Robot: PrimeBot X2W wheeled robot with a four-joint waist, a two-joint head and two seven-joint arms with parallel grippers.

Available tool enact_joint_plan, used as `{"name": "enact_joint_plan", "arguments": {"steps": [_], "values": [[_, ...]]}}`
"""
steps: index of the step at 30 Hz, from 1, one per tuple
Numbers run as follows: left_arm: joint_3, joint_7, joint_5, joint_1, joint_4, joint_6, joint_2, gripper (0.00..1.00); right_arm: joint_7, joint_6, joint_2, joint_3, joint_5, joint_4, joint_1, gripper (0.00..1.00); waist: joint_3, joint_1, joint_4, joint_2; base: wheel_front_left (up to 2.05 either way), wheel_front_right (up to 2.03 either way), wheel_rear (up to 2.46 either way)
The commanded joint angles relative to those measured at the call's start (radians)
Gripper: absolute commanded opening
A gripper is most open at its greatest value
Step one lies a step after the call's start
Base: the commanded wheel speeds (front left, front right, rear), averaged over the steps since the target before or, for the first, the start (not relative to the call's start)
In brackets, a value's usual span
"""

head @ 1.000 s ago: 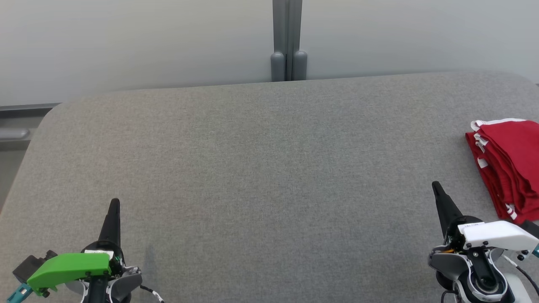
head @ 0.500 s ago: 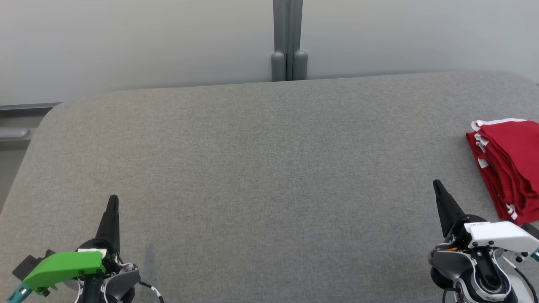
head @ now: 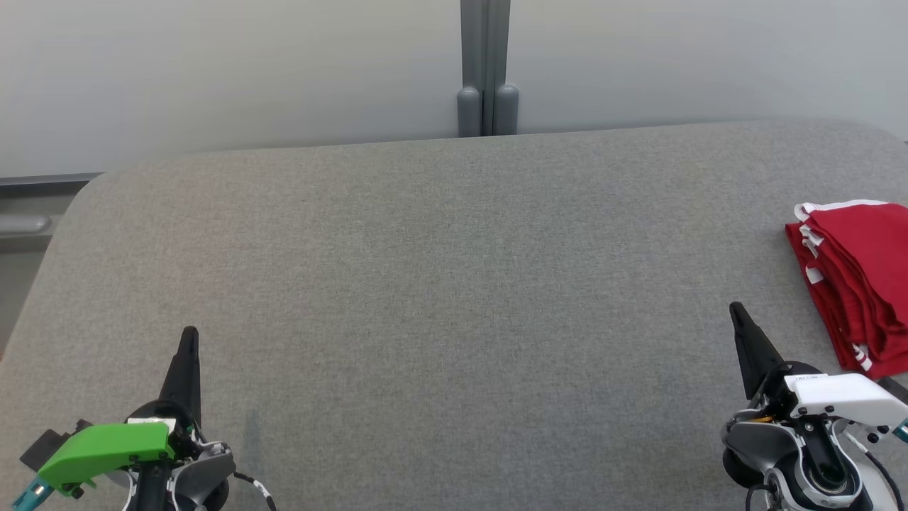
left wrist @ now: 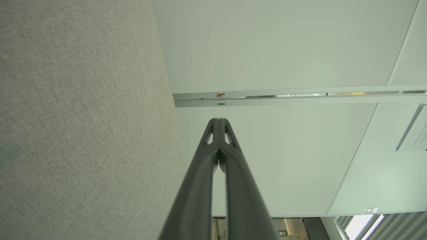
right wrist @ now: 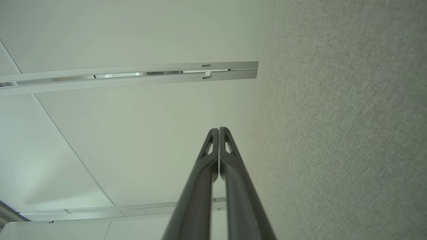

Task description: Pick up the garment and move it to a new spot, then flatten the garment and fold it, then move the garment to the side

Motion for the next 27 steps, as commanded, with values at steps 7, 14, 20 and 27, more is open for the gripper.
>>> {"name": "enact_joint_plan", "arguments": {"steps": [7,14,20,27], "values": [[0.003,0.003,-0.003,-0.013,-0.002,-0.003,0.007,0.0,0.003,0.0,-0.001,-0.002,0.006,-0.005,-0.005,0.0,0.0,0.0,0.0,-0.0001,0.0,0.0,0.0],[0.003,0.003,-0.003,-0.013,-0.002,-0.003,0.007,0.0,0.003,0.0,-0.001,-0.002,0.006,-0.005,-0.005,0.0,0.0,0.0,0.0,-0.0001,0.0,0.0,0.0],[0.003,0.003,-0.003,-0.013,-0.002,-0.003,0.007,0.0,0.003,0.0,-0.001,-0.002,0.006,-0.005,-0.005,0.0,0.0,0.0,0.0,-0.0001,0.0,0.0,0.0],[0.003,0.003,-0.003,-0.013,-0.002,-0.003,0.007,0.0,0.003,0.0,-0.001,-0.002,0.006,-0.005,-0.005,0.0,0.0,0.0,0.0,-0.0001,0.0,0.0,0.0]]}}
